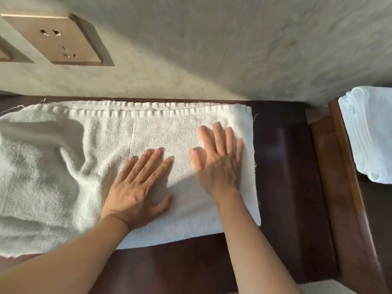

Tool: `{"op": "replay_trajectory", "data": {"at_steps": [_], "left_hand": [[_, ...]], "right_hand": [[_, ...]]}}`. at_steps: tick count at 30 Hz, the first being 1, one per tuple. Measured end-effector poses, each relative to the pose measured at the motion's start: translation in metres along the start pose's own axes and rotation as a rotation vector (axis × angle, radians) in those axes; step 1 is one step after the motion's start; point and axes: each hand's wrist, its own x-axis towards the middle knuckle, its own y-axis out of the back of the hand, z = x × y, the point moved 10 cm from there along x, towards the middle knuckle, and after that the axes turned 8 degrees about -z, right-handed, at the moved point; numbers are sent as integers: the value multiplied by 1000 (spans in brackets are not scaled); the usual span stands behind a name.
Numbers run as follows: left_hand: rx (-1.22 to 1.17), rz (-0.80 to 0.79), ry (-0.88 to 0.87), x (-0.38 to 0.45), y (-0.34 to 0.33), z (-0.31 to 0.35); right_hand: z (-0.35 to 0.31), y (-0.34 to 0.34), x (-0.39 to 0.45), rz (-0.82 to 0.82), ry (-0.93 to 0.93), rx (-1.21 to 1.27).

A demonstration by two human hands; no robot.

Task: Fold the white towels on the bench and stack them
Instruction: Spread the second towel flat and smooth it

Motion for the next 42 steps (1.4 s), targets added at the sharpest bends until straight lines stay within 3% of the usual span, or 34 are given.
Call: {"op": "replay_trajectory", "data": {"at_steps": [3, 7, 12, 15, 17, 19, 22, 25, 30, 34, 39, 42], "left_hand": [[-8, 0, 22, 0, 1, -2], [1, -3, 29, 0, 0, -1], [0, 17, 24, -1, 0, -2], [5, 27, 38, 0, 0, -4], [7, 40, 32, -1, 1, -3], [3, 58, 25, 0, 0, -3], [3, 56, 28, 1, 0, -2], [3, 57, 30, 0, 1, -2], [-41, 99, 12, -2, 3, -1], [-70, 98, 16, 0, 1, 0], [-123, 83, -20, 1, 4, 8], [-364, 105, -60, -9, 17, 11]], "right_hand": [[-7, 3, -7, 99, -87, 99], [1, -4, -11, 41, 67, -7], [62, 14, 11, 1, -224, 74], [13, 20, -12, 140, -155, 38], [-25, 2, -39, 110, 37, 34], [-23, -16, -58, 34, 126, -37], [28, -9, -51, 31, -30, -21], [25, -6, -51, 64, -166, 17], [-43, -27, -85, 59, 54, 8], [-33, -29, -83, 93, -29, -12], [-34, -26, -81, 46, 15, -50], [-35, -23, -81, 15, -118, -100]]}}
